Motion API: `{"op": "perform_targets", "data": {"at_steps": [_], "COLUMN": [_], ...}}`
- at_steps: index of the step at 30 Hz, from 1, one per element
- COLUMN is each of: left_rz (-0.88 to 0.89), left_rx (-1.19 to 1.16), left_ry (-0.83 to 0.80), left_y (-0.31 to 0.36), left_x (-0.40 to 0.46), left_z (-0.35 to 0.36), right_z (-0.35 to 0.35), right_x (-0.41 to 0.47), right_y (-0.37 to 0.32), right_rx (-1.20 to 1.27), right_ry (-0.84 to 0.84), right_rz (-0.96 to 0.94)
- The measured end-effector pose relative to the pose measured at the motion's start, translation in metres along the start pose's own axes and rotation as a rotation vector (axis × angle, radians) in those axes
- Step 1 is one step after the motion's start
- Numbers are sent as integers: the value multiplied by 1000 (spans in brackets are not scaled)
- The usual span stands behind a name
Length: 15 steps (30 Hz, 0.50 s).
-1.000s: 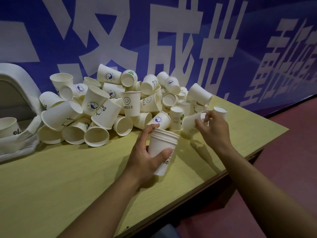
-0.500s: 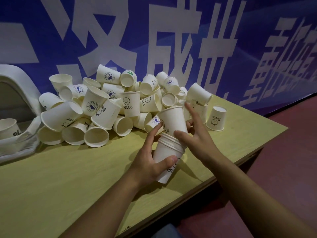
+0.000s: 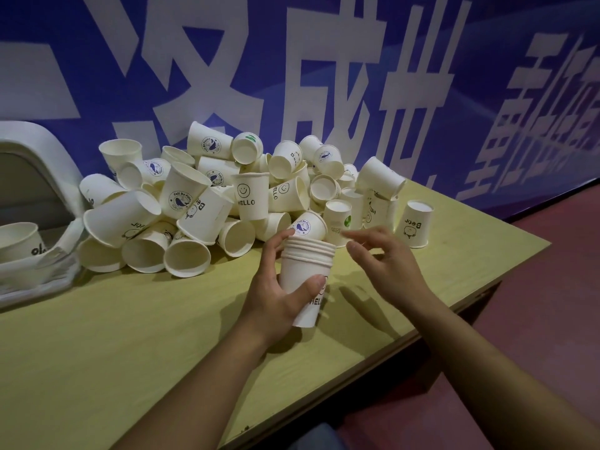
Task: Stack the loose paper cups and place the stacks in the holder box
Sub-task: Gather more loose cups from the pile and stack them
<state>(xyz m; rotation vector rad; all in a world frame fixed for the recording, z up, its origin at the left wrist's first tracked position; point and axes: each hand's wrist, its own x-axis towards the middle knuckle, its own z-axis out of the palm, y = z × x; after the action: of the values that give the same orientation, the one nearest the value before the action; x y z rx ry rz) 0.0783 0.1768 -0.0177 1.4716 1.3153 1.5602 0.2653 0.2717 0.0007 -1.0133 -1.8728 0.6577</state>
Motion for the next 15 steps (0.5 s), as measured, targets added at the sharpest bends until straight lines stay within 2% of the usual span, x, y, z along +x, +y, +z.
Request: {"op": "perform_targets", "data": {"at_steps": [2,4,8,11,15], "left_rz": [7,4,-10,-10,-18], "left_rx": [-27,-29,-14,-7,-4], "left_ry": [7,1,-17,-25,-43], "left_y": [1,2,5,4,1], "left_x": [0,0,-2,-2,-1], "left_z": [2,2,2,2,3], "right_z": [-12,-26,-51,-58,-59], "right_x": [16,35,55,57,55], "right_y": [16,37,70,83,80], "right_rx": [-186,-381,-683,-730,-569], "right_ry": [121,218,211,179,249], "right_rz": [12,99,286,262,228]}}
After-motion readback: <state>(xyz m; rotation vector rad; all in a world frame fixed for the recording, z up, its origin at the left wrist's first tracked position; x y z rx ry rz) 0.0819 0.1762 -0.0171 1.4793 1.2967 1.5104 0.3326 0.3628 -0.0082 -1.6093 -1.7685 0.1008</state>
